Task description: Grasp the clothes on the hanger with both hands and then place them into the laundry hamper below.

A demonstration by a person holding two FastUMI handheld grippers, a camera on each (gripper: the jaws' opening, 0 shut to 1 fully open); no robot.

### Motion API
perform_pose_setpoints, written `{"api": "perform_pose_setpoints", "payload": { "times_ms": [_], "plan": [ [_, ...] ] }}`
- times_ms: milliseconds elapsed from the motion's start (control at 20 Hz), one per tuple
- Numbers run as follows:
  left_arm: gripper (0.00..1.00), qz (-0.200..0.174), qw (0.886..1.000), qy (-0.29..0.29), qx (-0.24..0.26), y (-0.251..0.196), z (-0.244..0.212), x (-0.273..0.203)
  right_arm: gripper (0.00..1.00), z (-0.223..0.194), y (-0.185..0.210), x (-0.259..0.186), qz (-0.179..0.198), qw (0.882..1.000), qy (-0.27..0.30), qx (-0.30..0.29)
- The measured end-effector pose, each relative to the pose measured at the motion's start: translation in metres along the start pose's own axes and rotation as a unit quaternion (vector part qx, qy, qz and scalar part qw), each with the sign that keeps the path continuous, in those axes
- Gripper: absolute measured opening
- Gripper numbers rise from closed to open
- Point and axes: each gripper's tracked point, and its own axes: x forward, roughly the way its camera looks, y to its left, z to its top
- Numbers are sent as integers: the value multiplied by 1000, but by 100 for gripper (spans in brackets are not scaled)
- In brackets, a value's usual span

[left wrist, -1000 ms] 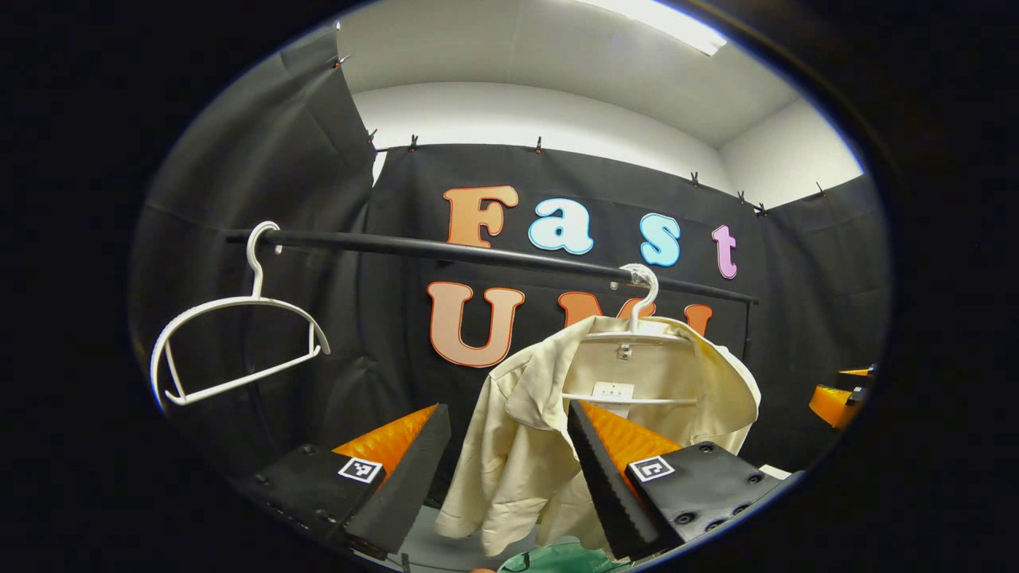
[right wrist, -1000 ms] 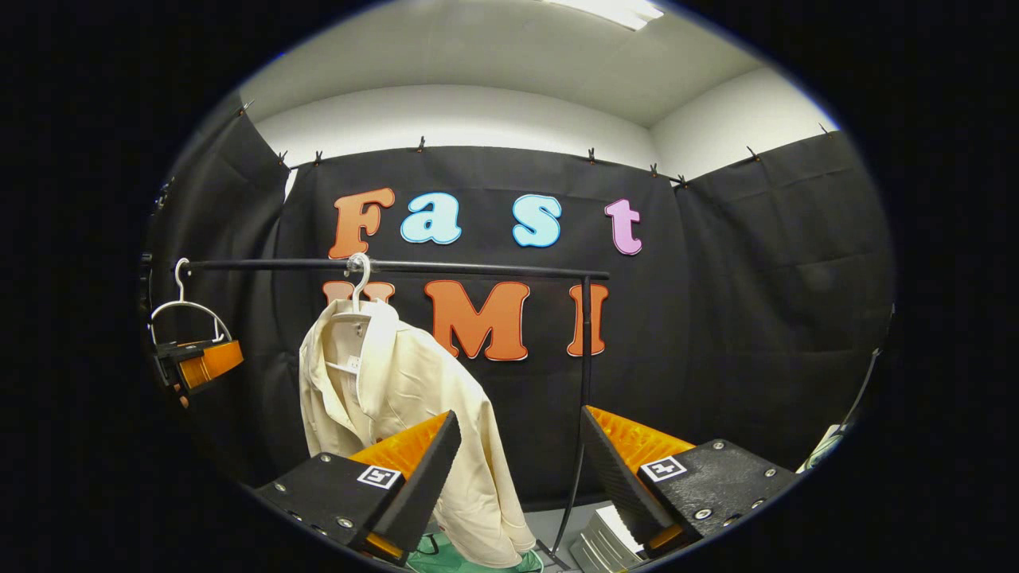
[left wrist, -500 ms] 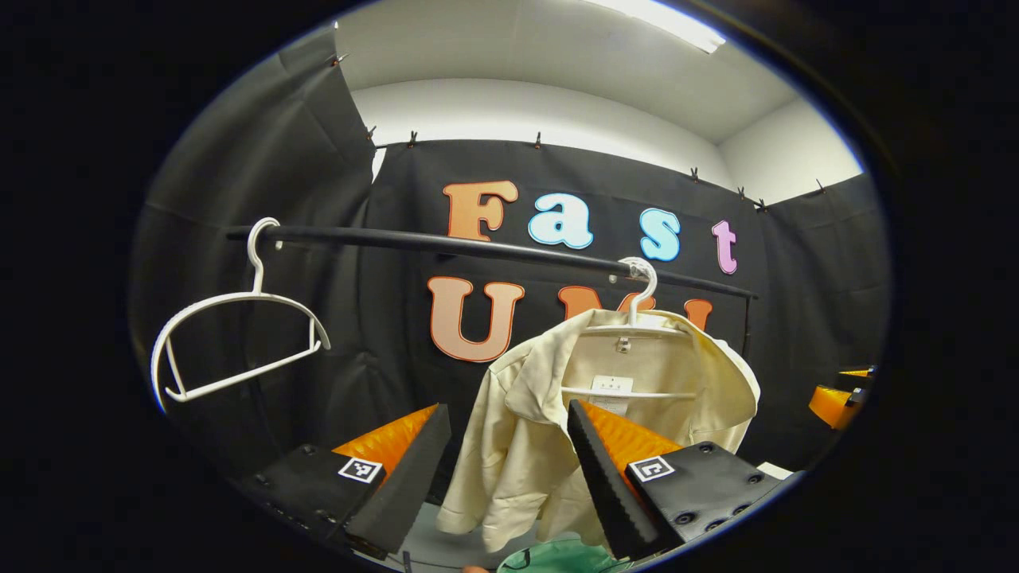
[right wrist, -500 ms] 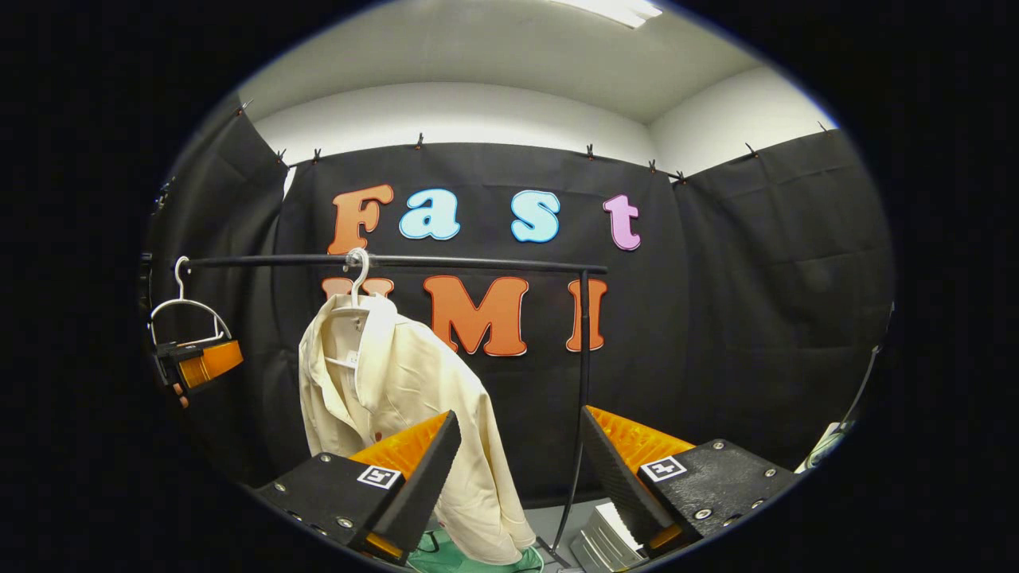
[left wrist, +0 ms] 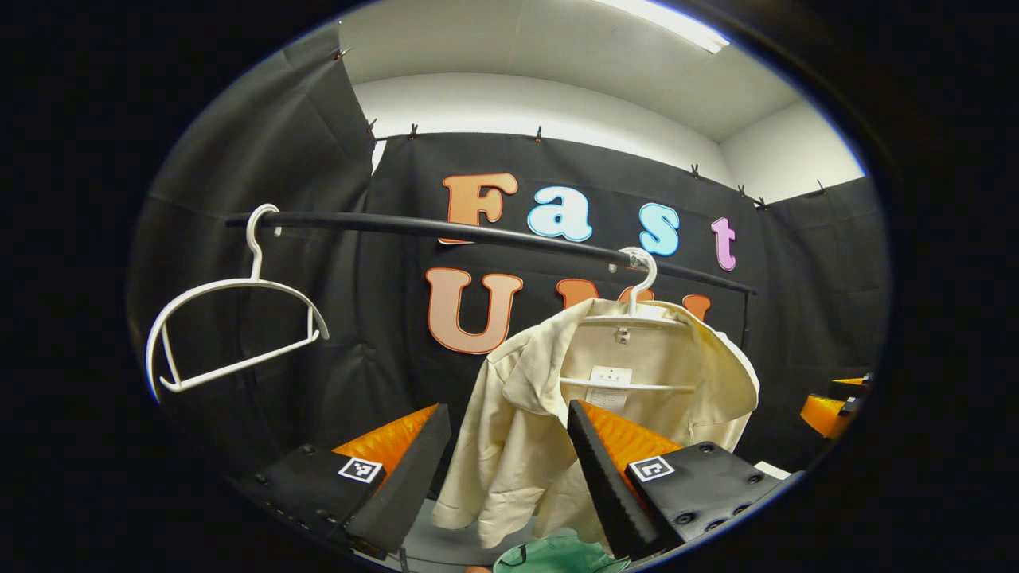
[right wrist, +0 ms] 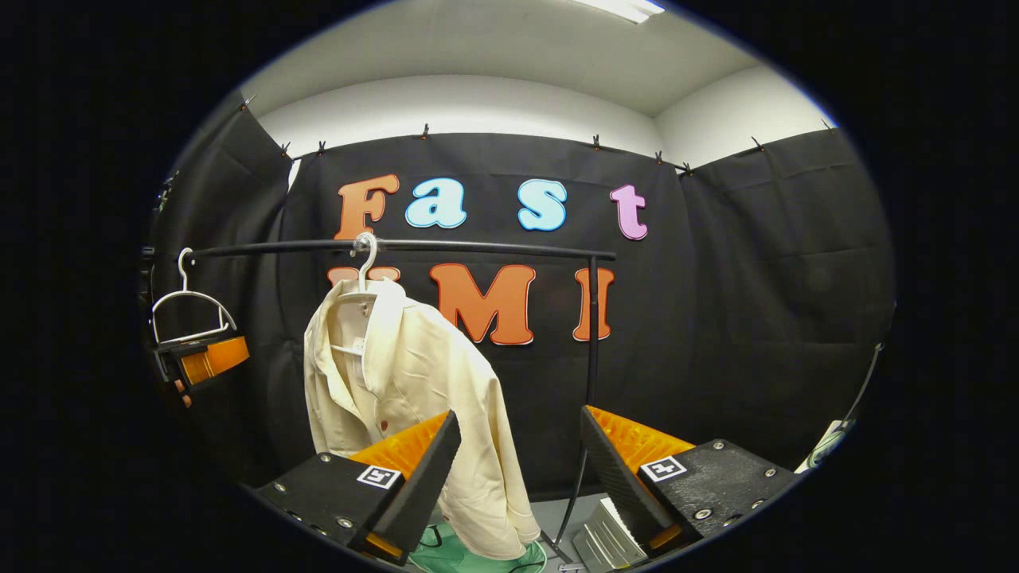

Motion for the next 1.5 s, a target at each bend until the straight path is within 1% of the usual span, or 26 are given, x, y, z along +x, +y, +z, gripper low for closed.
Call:
{"api": "perform_pose_setpoints", "payload": {
  "times_ms": [50, 200, 250, 350, 400, 450, 500, 650, 800, 850, 1050, 1100, 1150, 1200, 1250, 1300, 1400, 1450, 1500],
  "plan": [
    [100, 0, 1000, 0, 3, 0, 0, 2, 94, -2, 2, 0, 2, 1000, 2, 1],
    [100, -11, 1000, 5, 6, -7, -4, 4, 94, -9, 9, 3, 9, 1000, 9, -1],
    [96, -15, 1000, 8, 7, -11, -7, 5, 94, -11, 13, 5, 13, 1000, 11, -1],
    [93, -25, 1000, 17, 9, -17, -13, 8, 94, -17, 21, 5, 20, 1000, 14, -1],
    [100, -29, 999, 19, 10, -20, -15, 9, 94, -20, 25, 7, 24, 1000, 17, 0],
    [93, -31, 999, 22, 13, -21, -19, 10, 94, -24, 29, 10, 29, 999, 22, 1],
    [93, -34, 999, 25, 14, -23, -22, 12, 94, -28, 33, 11, 34, 999, 28, 2],
    [100, -39, 999, 36, 13, -27, -35, 21, 94, -45, 49, 19, 49, 998, 43, 8],
    [100, -43, 998, 45, 13, -27, -52, 33, 94, -56, 65, 26, 63, 997, 53, 11],
    [96, -48, 998, 48, 14, -29, -56, 38, 94, -60, 71, 30, 67, 996, 56, 11],
    [97, -74, 996, 56, 13, -46, -72, 65, 94, -74, 96, 44, 86, 994, 67, 18],
    [100, -80, 995, 61, 10, -49, -80, 71, 94, -78, 103, 48, 92, 993, 71, 21],
    [100, -85, 994, 69, 6, -52, -87, 77, 94, -81, 109, 53, 98, 992, 74, 25],
    [96, -89, 993, 77, 2, -55, -95, 84, 93, -83, 117, 57, 103, 991, 76, 28],
    [100, -91, 992, 83, -1, -57, -102, 92, 93, -85, 121, 63, 106, 991, 78, 31],
    [97, -91, 992, 88, -1, -57, -109, 100, 92, -86, 124, 66, 107, 990, 82, 34],
    [97, -87, 992, 95, 3, -57, -119, 114, 90, -93, 132, 74, 115, 988, 90, 41],
    [97, -80, 992, 96, 5, -55, -124, 120, 88, -95, 137, 79, 118, 988, 93, 44],
    [97, -77, 992, 96, 4, -54, -127, 127, 83, -96, 140, 85, 118, 987, 94, 45]
  ]
}}
